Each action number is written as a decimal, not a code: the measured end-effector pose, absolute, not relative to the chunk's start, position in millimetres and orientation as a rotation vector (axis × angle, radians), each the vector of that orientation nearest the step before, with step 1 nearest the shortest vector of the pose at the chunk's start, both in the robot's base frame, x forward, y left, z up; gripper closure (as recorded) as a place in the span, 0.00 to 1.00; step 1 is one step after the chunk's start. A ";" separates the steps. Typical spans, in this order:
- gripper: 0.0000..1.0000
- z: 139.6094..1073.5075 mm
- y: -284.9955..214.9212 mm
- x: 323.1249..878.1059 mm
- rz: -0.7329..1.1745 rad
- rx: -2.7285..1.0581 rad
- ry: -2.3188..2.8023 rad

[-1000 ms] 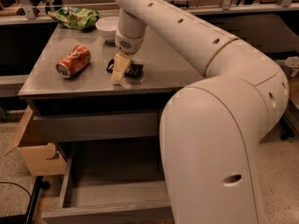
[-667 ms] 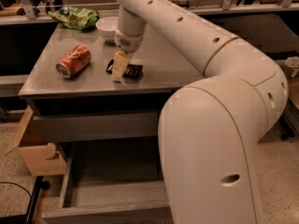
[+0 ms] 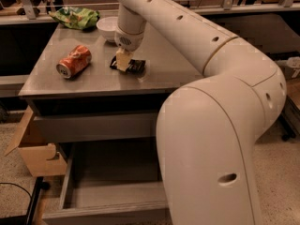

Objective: Place rxbar chocolate into middle drawer

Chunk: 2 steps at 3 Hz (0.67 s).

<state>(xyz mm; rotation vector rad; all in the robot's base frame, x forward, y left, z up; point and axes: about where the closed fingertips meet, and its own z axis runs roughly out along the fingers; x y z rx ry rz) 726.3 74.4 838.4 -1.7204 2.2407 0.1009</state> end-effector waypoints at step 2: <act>1.00 892.1 71.3 642.6 0.127 -1.797 2.065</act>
Offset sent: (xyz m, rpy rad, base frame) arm -0.1484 -0.0155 0.0903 0.1250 -0.1046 0.1861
